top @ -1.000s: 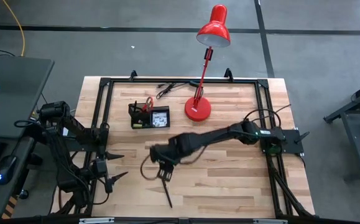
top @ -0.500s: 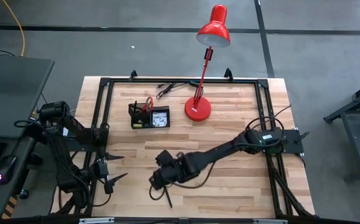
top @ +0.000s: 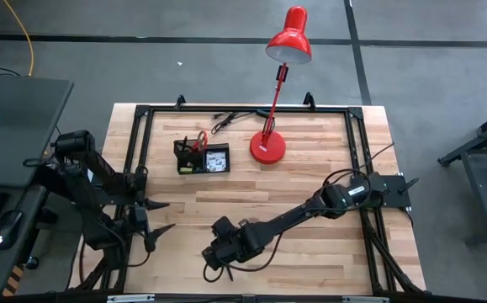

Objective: Pick and place office supplies into organizer
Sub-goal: Put the black pen into the black desk organizer

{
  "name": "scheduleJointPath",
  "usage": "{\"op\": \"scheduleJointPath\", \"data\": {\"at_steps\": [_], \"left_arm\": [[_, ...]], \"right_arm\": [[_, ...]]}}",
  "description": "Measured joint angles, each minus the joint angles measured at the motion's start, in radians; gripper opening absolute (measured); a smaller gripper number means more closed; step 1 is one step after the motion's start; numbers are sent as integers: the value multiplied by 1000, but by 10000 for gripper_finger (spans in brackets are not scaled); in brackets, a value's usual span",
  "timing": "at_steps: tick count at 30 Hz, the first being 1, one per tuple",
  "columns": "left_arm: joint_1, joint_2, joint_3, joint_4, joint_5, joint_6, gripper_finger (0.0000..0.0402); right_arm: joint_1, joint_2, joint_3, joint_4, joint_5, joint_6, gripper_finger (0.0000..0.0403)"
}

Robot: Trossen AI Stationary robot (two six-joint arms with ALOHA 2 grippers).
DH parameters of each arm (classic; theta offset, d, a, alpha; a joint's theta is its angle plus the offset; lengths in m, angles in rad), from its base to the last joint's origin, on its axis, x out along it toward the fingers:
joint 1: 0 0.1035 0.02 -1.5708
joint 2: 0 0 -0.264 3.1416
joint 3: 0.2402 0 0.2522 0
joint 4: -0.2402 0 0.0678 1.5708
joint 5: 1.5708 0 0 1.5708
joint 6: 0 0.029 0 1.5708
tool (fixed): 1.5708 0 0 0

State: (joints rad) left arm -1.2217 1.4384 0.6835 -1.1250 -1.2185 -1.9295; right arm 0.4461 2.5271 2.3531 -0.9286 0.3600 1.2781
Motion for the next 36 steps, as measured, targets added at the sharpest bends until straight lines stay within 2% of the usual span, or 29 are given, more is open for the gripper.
{"op": "scheduleJointPath", "data": {"at_steps": [5,7,10,13,17,19,21,25,26,30,36], "left_arm": [[-3,-122,-24,242,-99,272,326],[-3,-163,-33,386,-115,444,326],[-21,-204,-74,669,-83,751,326],[-46,-218,-146,1057,32,1111,326],[-34,-217,-284,1613,286,1598,326],[-9,-237,-342,1783,425,1741,326],[17,-289,-388,1811,471,1798,326],[24,-442,-493,1748,363,1765,326],[23,-487,-515,1752,379,1764,326],[24,-662,-598,1751,552,1805,326],[24,-850,-676,1726,581,1842,326]], "right_arm": [[9,0,0,-20,52,0,133],[9,0,0,-27,52,-1,133],[9,0,0,-57,55,-3,132],[8,0,0,-77,64,-17,132],[8,0,0,-76,77,-48,132],[8,0,0,-76,78,-56,132],[10,0,0,-75,85,-56,132],[11,0,0,-67,71,-47,132],[11,0,0,-62,58,-44,132],[19,2,0,-32,56,-3,132],[22,12,1,-38,47,54,132]]}}
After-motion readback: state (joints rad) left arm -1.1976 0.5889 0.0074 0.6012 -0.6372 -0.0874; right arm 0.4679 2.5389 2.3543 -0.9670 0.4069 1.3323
